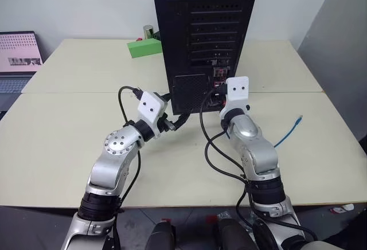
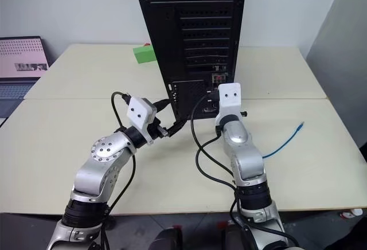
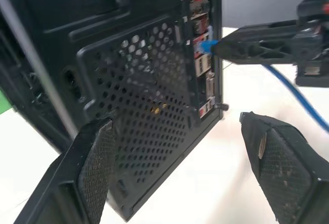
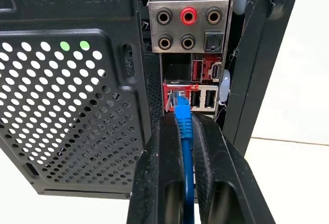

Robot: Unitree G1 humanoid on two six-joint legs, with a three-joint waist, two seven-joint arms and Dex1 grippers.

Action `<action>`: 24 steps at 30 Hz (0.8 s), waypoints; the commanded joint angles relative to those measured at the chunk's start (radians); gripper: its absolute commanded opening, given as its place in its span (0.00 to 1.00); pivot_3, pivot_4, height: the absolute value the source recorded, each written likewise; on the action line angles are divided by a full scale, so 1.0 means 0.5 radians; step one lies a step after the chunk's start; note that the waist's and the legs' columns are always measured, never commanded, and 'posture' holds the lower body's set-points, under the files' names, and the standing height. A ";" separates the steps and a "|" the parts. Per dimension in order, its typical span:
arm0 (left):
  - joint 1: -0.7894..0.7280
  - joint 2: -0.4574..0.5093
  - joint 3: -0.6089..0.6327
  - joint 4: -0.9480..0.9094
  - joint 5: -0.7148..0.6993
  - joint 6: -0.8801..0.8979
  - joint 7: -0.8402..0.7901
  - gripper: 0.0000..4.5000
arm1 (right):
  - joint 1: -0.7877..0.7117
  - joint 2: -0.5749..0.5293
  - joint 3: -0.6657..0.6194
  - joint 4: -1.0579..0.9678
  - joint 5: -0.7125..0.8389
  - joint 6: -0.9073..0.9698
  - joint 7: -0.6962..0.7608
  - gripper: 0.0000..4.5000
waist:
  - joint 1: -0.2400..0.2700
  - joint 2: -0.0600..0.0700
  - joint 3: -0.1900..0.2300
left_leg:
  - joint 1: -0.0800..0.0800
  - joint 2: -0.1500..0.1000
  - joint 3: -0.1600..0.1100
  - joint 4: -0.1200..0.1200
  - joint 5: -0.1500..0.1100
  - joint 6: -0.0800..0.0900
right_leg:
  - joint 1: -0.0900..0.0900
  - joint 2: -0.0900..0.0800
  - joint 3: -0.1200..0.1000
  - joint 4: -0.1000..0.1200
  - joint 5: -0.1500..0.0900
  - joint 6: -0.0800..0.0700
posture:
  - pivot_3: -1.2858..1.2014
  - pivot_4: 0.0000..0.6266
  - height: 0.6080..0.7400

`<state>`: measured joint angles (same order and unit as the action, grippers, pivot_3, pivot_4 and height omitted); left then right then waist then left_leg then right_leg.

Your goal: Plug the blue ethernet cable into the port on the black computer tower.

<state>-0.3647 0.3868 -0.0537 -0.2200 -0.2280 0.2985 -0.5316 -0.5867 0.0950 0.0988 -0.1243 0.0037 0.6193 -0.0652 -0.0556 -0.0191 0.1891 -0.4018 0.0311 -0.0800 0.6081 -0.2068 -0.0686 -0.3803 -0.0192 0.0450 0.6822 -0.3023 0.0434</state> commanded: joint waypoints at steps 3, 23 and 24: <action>0.021 -0.035 0.003 -0.083 0.028 -0.065 0.031 0.87 | -0.153 0.013 -0.010 0.043 0.017 -0.026 0.043 0.00 | -0.010 0.000 0.000 | 0.000 0.000 0.000 0.000 0.000 0.000 | 0.000 0.001 0.001 0.000 0.000 0.000 | 0.52 0.24 1.00; 0.030 -0.047 0.036 -0.043 0.048 -0.105 0.050 0.87 | 0.111 -0.031 -0.089 -0.260 0.200 0.141 0.202 0.35 | -0.003 0.000 0.000 | -0.001 0.000 0.000 -0.001 0.000 0.000 | -0.001 0.001 0.001 -0.001 0.000 0.001 | 0.52 0.24 1.00; 0.027 -0.043 0.041 -0.043 0.045 -0.099 0.049 0.87 | 0.147 -0.045 -0.082 -0.327 0.216 0.173 0.222 0.39 | 0.001 0.000 0.000 | -0.003 0.000 0.000 -0.001 0.000 0.000 | -0.001 0.000 0.001 -0.002 0.000 0.001 | 0.52 0.24 1.00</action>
<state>-0.3356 0.3589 -0.0515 -0.2223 -0.2105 0.2700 -0.5109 -0.5296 0.0813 0.0610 -0.1761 0.0816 0.6787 0.0224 -0.0551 -0.0191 0.1891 -0.4044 0.0308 -0.0799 0.6077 -0.2068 -0.0687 -0.3818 -0.0194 0.0454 0.6810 -0.3021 0.0438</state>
